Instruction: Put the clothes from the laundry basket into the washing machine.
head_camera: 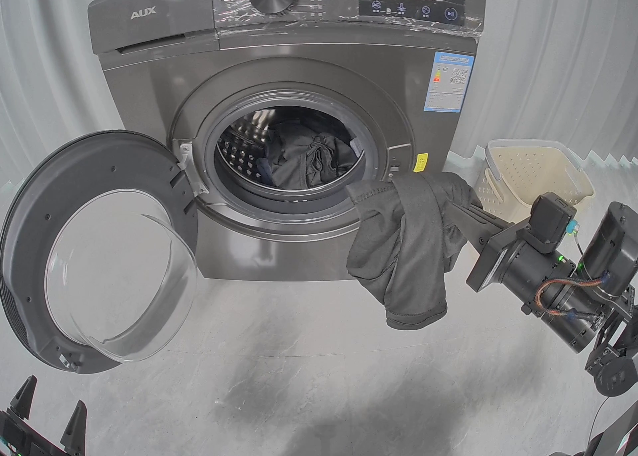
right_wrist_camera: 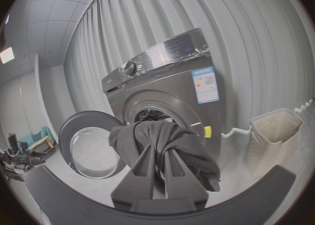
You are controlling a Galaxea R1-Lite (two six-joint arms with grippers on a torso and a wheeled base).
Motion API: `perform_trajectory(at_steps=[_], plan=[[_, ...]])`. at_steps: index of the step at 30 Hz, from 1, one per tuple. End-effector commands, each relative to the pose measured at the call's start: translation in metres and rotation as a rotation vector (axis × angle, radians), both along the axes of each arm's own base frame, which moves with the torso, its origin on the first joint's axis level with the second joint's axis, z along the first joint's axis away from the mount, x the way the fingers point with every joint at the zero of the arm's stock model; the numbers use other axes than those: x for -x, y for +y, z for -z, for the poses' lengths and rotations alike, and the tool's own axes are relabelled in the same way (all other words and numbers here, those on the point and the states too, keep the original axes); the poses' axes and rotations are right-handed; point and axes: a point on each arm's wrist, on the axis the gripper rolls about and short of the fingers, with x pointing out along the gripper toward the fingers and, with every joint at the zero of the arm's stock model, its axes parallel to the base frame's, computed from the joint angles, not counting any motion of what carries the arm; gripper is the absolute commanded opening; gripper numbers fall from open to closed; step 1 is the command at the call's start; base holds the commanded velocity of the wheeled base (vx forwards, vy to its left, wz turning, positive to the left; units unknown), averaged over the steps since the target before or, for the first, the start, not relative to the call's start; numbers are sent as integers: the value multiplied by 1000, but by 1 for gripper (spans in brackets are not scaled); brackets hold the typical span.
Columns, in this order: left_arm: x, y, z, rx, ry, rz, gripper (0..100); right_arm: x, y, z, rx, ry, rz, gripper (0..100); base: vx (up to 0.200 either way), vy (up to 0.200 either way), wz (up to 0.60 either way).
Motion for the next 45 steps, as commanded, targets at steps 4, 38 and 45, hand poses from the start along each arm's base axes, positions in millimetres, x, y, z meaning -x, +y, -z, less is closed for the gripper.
perform_trajectory(at_steps=[4,38,45], plan=[[0,0,4,-14,-6,0,100,0,12,-1,-5,-2,-42,0,0,0,0],[0,-1,3,-53,-21,37,100,-21,57,-5,-57,-52,-105,0,-35,0,0],[9,-7,-88,-50,-213,284,100,-33,73,-9,-83,-79,-112,0,0,0,0]])
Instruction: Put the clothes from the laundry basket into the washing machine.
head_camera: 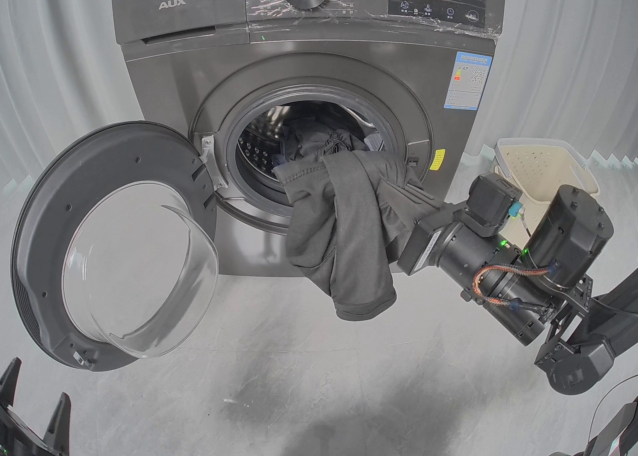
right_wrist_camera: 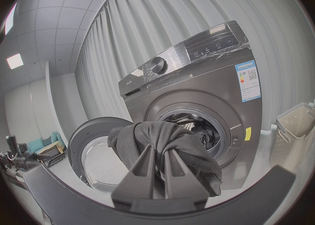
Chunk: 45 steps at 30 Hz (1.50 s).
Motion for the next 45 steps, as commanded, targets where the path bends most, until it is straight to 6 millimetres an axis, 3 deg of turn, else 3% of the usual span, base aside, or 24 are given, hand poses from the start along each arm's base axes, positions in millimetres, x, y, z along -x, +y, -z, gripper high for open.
perform_trajectory(at_steps=[1,4,8,16,27,36,45], plan=[[-2,-6,-67,-43,-40,272,100,-13,18,-6,-32,-32,-10,0,0,0,0],[-29,-9,-69,-57,112,408,100,-18,22,-15,-73,-75,-9,0,0,0,0],[-55,-12,-67,-90,235,568,100,-24,29,-13,-73,-81,-15,0,0,0,0],[-98,-23,-64,-82,324,748,100,-36,38,-11,-77,-88,-14,0,0,0,0],[-170,-51,-53,-86,415,820,100,-35,42,-14,-93,-96,-12,0,0,0,0],[-201,-81,-38,-114,495,871,100,-35,41,-16,-99,-99,-11,0,0,0,0],[-236,-96,-34,-84,491,836,100,-30,37,-15,-94,-93,-16,0,0,0,0]])
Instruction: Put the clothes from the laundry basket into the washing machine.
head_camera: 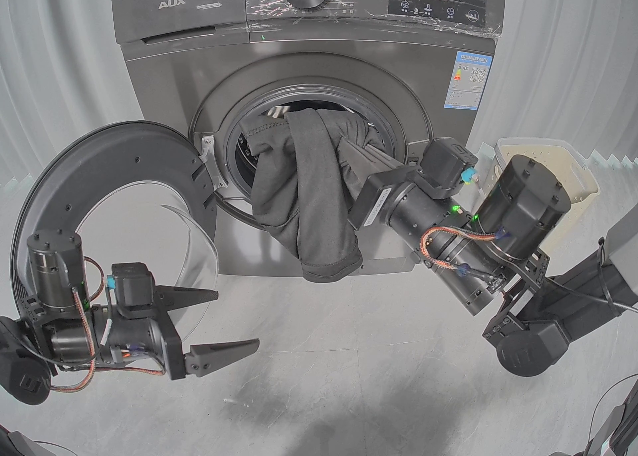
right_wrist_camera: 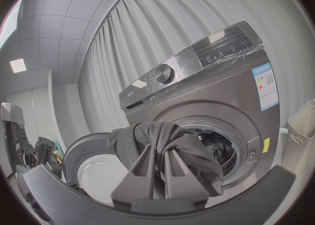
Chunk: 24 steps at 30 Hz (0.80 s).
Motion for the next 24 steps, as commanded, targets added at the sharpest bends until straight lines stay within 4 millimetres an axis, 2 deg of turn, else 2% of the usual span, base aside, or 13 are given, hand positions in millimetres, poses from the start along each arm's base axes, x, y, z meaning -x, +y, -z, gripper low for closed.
perform_trajectory(at_steps=[1,9,24], plan=[[-29,-12,14,-11,55,-28,100,8,-4,-3,-1,-1,-8,0,0,0,0],[-54,-22,23,-4,47,-72,100,22,-8,-9,-5,-5,-31,0,0,0,0],[-108,-38,46,-4,34,-195,100,34,-6,-11,-9,-8,-62,0,0,0,0]])
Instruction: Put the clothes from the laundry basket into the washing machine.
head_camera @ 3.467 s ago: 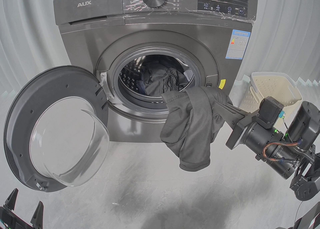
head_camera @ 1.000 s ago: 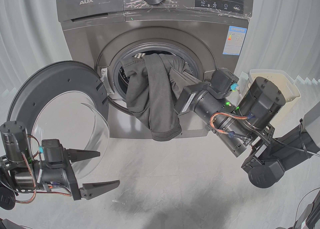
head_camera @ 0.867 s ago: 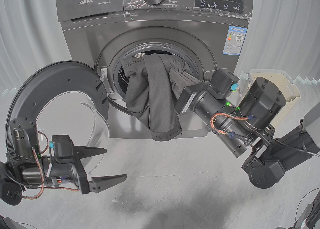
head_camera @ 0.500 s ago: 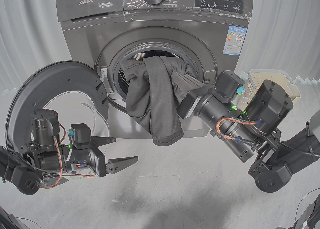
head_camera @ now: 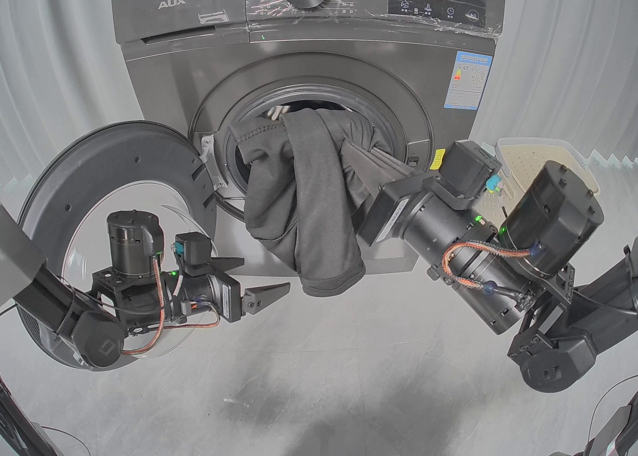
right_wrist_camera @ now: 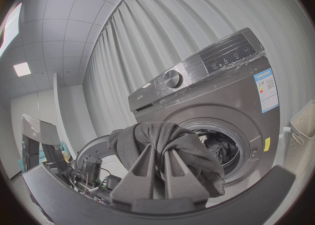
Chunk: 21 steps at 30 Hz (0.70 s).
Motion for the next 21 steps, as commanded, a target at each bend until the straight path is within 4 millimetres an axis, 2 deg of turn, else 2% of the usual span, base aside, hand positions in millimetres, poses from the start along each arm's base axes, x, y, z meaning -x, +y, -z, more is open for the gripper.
perform_trajectory(at_steps=[1,10,21], plan=[[-19,-7,14,-9,22,-29,100,5,1,-2,-5,-4,-12,0,0,0,0],[-36,-16,19,15,-11,-34,100,7,2,1,6,5,-21,0,0,0,0],[-28,-30,18,62,-21,42,100,7,4,1,0,0,-23,0,0,0,0]])
